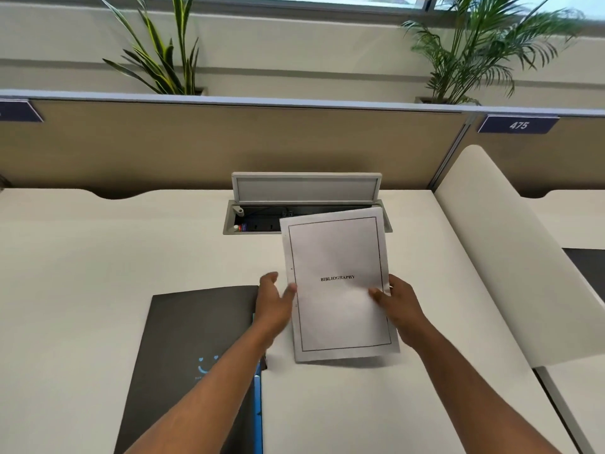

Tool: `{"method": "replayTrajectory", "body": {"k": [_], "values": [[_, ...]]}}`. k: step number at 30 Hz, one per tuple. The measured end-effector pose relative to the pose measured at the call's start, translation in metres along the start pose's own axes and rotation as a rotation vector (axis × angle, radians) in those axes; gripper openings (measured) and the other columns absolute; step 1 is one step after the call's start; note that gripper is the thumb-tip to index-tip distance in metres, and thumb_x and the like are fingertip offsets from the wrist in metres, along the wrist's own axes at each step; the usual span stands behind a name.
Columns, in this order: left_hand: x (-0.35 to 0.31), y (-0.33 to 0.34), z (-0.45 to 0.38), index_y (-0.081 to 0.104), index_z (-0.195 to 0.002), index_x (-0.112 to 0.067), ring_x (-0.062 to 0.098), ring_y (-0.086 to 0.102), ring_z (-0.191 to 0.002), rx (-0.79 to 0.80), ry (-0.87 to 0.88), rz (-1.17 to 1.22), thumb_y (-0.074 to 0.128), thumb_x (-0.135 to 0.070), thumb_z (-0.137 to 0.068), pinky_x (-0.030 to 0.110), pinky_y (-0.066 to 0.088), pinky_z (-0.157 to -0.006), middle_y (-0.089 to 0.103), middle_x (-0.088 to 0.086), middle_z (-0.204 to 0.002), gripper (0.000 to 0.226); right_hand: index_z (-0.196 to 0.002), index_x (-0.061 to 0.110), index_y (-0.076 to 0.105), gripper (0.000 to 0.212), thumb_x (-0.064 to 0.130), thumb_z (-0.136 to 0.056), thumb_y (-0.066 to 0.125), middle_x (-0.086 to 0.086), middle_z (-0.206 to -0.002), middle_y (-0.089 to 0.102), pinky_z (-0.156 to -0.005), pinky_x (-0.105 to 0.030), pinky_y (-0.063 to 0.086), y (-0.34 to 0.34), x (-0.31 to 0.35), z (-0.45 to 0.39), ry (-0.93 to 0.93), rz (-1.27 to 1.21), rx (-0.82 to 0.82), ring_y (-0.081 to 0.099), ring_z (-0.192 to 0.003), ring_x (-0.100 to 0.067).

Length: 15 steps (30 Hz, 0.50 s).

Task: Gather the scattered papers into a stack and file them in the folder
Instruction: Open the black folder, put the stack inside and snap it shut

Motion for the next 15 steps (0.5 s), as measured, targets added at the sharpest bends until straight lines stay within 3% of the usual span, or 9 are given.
{"method": "replayTrajectory", "body": {"k": [3,5,8,11,15], "values": [[-0.019,-0.010,0.003,0.049,-0.133,-0.027,0.010,0.058,-0.118,0.096,0.024,0.227,0.046,-0.028,-0.104,0.015,0.049,-0.083,0.058,-0.013,-0.129,0.029,-0.112,0.024,0.072,0.023,0.007,-0.098,0.065,0.004,-0.103,0.080,-0.078,-0.026,0.059,0.011,0.017,0.019,-0.092,-0.113,0.004,0.076,-0.095,-0.015],[-0.035,-0.015,0.013,0.060,-0.113,-0.033,0.008,0.067,-0.103,0.007,0.171,0.268,0.045,-0.022,-0.105,0.011,0.052,-0.068,0.070,-0.014,-0.112,0.021,-0.112,0.023,0.071,0.021,0.008,-0.098,0.066,0.007,-0.104,0.079,-0.078,-0.023,0.058,0.018,0.029,0.028,-0.185,-0.136,-0.064,0.074,-0.095,-0.011],[-0.041,-0.013,0.036,0.059,-0.110,-0.034,0.004,0.067,-0.099,-0.120,0.354,0.313,0.044,-0.022,-0.105,0.013,0.053,-0.076,0.071,-0.016,-0.104,0.021,-0.109,0.024,0.069,0.016,0.012,-0.098,0.067,0.008,-0.101,0.077,-0.080,-0.023,0.058,0.026,0.039,0.042,-0.292,-0.134,-0.174,0.072,-0.094,-0.010],[-0.031,-0.005,0.053,0.055,-0.112,-0.034,0.009,0.066,-0.099,-0.138,0.418,0.310,0.047,-0.025,-0.104,0.020,0.053,-0.079,0.069,-0.013,-0.105,0.015,-0.106,0.032,0.065,0.022,0.016,-0.095,0.073,0.010,-0.099,0.075,-0.077,-0.021,0.056,0.035,0.035,0.053,-0.298,-0.153,-0.201,0.071,-0.093,-0.009],[-0.030,-0.007,0.059,0.051,-0.115,-0.021,0.013,0.064,-0.096,-0.178,0.500,0.250,0.048,-0.023,-0.102,0.023,0.053,-0.078,0.065,-0.004,-0.104,0.013,-0.127,0.023,0.062,0.046,0.023,-0.086,0.083,0.008,-0.113,0.074,-0.085,-0.026,0.059,0.036,0.032,0.056,-0.235,-0.208,-0.189,0.071,-0.103,-0.007]]}}
Point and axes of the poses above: each hand's wrist, its own z-axis away from the middle knuckle, its own y-axis out of the palm, x = y × z, the point moved 3 cm from there along -z, towards the middle knuckle
